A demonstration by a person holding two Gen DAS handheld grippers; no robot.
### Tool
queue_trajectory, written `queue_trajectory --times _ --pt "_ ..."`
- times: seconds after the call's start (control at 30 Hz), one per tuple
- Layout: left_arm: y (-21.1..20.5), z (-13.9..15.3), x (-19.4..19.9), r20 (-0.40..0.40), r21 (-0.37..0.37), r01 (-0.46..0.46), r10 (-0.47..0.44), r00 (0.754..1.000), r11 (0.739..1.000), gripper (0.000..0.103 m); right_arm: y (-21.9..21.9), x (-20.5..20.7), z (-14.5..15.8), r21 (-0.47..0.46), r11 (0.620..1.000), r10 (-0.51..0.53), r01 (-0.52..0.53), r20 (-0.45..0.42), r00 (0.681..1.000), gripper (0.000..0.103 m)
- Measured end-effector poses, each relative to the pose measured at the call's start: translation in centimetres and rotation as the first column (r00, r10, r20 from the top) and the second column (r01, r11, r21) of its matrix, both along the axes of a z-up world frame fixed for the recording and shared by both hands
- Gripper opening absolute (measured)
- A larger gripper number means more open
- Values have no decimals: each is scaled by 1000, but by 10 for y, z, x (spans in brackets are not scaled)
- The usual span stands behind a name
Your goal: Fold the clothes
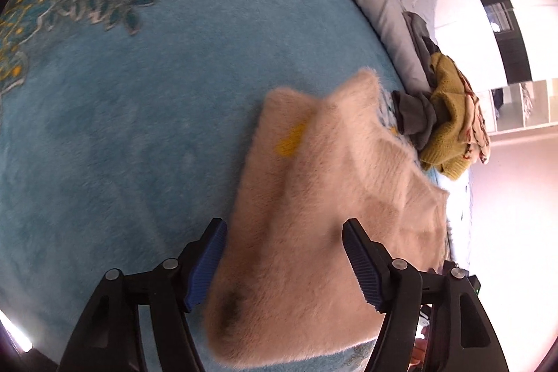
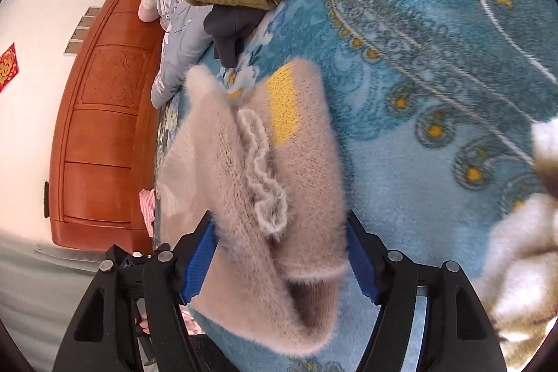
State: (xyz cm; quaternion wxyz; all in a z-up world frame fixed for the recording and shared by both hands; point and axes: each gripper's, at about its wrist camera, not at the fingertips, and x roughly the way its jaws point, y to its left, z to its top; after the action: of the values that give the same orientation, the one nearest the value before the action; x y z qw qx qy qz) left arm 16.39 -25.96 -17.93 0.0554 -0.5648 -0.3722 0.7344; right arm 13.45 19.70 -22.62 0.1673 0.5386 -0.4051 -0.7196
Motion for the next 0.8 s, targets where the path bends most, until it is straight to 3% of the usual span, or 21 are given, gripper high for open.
queue_trajectory --times 0.2,0.37,0.5,0.63,0.7,0.8 --pt "9 -14 -15 14 5 101 -101 995 995 79 -7 -4 0 3 1000 -16 16 4 1000 78" --pt "-4 -23 -6 -21 113 91 -89 996 989 81 -10 -6 3 25 1000 -5 5 -8 1000 78" --pt "-4 -22 -8 -28 121 123 -120 992 985 81 -14 -8 4 37 999 -7 7 -25 1000 78" --pt "-1 -19 -12 -2 98 107 -107 994 989 80 -19 -14 5 49 999 -8 10 -33 999 77" --pt "4 -14 -13 -10 51 114 -114 993 992 79 -20 -17 5 52 999 -16 17 -31 999 76" --pt "14 -5 -13 -31 -56 148 -150 988 987 66 -24 -21 6 65 998 -27 29 -26 999 74"
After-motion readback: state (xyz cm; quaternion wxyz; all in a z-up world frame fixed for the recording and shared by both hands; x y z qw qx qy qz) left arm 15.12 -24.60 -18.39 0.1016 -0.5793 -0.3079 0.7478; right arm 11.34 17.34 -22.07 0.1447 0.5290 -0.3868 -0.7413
